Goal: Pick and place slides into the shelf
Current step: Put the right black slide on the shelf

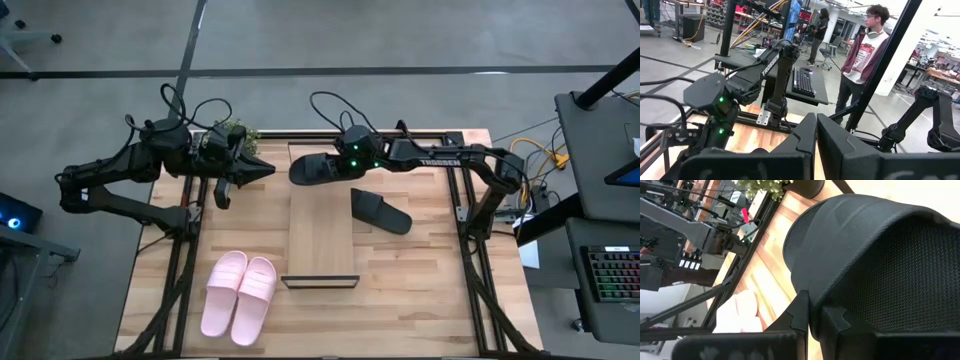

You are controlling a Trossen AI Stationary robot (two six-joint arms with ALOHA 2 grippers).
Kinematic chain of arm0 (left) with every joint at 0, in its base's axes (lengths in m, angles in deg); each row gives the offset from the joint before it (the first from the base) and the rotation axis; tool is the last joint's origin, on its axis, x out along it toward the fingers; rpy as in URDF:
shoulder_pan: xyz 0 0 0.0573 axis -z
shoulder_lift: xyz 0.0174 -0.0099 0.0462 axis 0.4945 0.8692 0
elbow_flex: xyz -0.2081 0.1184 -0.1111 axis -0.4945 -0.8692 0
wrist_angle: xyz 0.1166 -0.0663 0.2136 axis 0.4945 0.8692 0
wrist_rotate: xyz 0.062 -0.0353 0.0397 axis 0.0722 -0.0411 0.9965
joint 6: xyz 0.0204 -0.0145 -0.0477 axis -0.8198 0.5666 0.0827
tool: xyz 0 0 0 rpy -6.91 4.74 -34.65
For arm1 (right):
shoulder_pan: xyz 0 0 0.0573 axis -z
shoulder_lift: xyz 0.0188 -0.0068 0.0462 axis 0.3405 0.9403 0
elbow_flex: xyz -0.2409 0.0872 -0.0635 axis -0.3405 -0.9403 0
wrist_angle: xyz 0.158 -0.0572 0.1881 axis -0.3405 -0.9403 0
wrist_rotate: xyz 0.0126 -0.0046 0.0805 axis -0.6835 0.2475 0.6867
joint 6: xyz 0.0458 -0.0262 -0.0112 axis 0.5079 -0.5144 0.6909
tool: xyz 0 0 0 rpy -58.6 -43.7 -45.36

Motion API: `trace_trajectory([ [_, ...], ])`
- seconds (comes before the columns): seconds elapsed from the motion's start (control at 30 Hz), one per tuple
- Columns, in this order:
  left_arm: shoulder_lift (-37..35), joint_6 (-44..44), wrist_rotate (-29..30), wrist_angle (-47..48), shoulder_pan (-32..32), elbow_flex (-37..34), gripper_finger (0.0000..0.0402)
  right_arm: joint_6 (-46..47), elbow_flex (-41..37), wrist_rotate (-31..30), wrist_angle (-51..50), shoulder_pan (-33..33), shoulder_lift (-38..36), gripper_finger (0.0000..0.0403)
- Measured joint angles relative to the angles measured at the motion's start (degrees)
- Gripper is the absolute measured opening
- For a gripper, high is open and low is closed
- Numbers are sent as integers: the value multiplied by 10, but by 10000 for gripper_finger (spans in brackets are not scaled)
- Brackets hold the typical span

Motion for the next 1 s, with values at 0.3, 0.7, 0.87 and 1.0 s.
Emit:
trace_trajectory([
  [0.3,0,1,-1,-1,0,0,0,25,0,5,58,-12,45,13],
  [0.7,9,1,-14,-3,0,0,0,14,1,-2,73,-10,50,13],
  [0.87,21,1,-29,-7,0,0,0,10,1,-13,73,-10,60,13],
  [1.0,29,1,-39,-16,0,1,0,11,1,-14,73,-10,74,13],
])
